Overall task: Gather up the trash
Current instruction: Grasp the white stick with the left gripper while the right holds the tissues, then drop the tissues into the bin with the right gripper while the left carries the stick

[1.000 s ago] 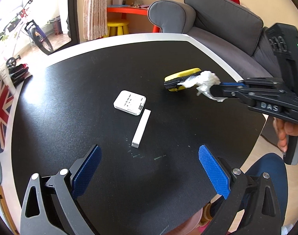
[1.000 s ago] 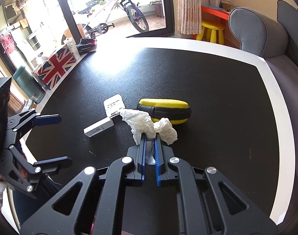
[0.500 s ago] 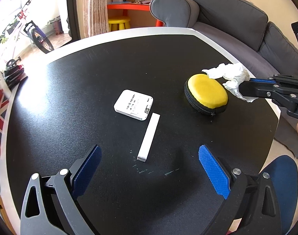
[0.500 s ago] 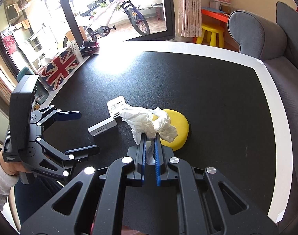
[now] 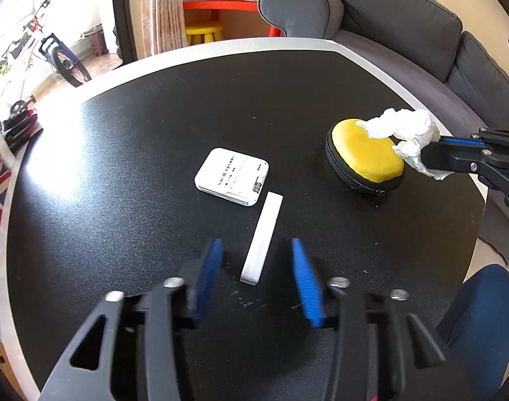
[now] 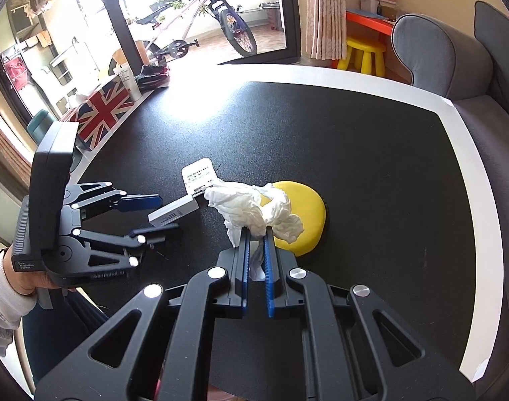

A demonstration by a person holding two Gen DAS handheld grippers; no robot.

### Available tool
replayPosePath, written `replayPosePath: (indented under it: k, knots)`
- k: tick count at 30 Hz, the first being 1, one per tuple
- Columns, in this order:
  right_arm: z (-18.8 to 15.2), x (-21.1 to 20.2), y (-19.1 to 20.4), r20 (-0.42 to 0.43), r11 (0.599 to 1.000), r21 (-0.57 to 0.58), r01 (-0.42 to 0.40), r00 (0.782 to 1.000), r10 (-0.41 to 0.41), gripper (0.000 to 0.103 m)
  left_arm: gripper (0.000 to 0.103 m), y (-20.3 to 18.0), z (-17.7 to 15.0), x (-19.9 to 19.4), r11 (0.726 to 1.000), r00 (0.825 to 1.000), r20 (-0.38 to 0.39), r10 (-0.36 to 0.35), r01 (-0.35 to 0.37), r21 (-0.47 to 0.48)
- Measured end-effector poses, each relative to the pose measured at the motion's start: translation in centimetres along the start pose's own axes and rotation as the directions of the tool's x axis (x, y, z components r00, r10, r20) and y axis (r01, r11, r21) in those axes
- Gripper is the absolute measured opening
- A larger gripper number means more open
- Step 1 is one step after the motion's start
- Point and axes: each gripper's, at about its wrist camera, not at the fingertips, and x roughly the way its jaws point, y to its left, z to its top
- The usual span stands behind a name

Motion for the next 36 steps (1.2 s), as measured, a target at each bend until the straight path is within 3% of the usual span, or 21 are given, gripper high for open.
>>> replayPosePath:
  k: [2, 4, 19, 36]
  knots:
    - [0.0, 0.1, 0.1, -0.001, 1.000, -0.001, -0.001, 1.000, 0.001, 0.007, 0.012, 0.2, 0.1, 0.0, 1.000, 1.000, -0.010, -0.001, 0.001, -0.008]
    - [0.0, 0.2, 0.1, -0.002, 1.000, -0.001, -0.003, 1.000, 0.003, 0.007, 0.009, 0.2, 0.1, -0.1, 1.000, 1.000, -0.012, 0.003, -0.003, -0.009]
    - [-0.4, -1.2, 1.0, 0.017, 1.000, -0.026, 0.000, 1.000, 0.000, 0.007, 0.009, -0.5, -0.5, -4.3, 0.999, 0.999, 0.021, -0.040, 0.041, -0.009]
    - [-4.0, -7.9, 5.5, 0.087, 0.992, -0.116, -0.043, 0.995, 0.053, 0.007, 0.009, -3.1, -4.4, -13.2, 0.997, 0.991, 0.111, -0.070, 0.069, 0.017]
